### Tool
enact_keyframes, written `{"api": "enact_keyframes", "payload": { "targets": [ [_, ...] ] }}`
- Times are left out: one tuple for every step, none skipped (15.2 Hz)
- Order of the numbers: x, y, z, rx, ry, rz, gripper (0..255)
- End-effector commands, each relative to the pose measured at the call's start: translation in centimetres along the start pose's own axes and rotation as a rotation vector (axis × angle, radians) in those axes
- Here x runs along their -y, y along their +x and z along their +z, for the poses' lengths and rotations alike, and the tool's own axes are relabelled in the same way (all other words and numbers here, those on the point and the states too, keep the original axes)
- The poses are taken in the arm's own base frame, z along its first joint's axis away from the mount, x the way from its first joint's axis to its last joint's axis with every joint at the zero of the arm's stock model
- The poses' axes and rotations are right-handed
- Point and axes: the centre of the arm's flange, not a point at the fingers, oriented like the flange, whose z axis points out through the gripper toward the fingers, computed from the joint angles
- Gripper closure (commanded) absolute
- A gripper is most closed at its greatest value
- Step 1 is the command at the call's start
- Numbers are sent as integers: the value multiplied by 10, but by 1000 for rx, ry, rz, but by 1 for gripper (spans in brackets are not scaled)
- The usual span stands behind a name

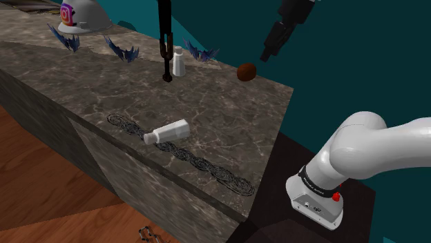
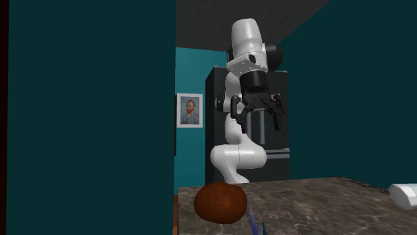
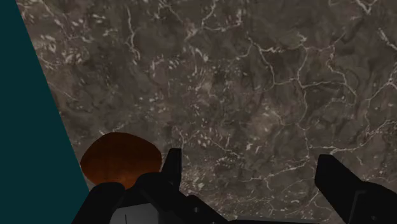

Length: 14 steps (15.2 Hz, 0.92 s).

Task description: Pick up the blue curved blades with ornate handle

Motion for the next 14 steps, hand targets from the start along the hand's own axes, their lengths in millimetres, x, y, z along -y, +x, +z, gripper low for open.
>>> {"api": "enact_keyframes", "payload": {
  "targets": [
    [0, 0, 0, 0, 0, 0, 0],
    [-4, 12, 4, 3, -3, -4, 0],
    [-9, 24, 9, 7, -5, -9, 0],
    [-13, 36, 13, 10, -8, -13, 0],
    [-17, 48, 18, 13, -10, -18, 0],
    [-21, 60, 22, 17, -13, -22, 0],
    [-25, 72, 27, 20, -15, -26, 0],
    [-29, 84, 31, 23, -18, -31, 0],
    [-33, 97, 36, 27, -20, -35, 0],
    [-37, 109, 40, 30, -23, -40, 0],
    [-41, 121, 45, 33, -25, -44, 0],
    [-45, 133, 50, 37, -28, -49, 0],
    [-49, 145, 54, 40, -31, -53, 0],
    [-53, 157, 59, 43, -33, -57, 0]
  ]
}}
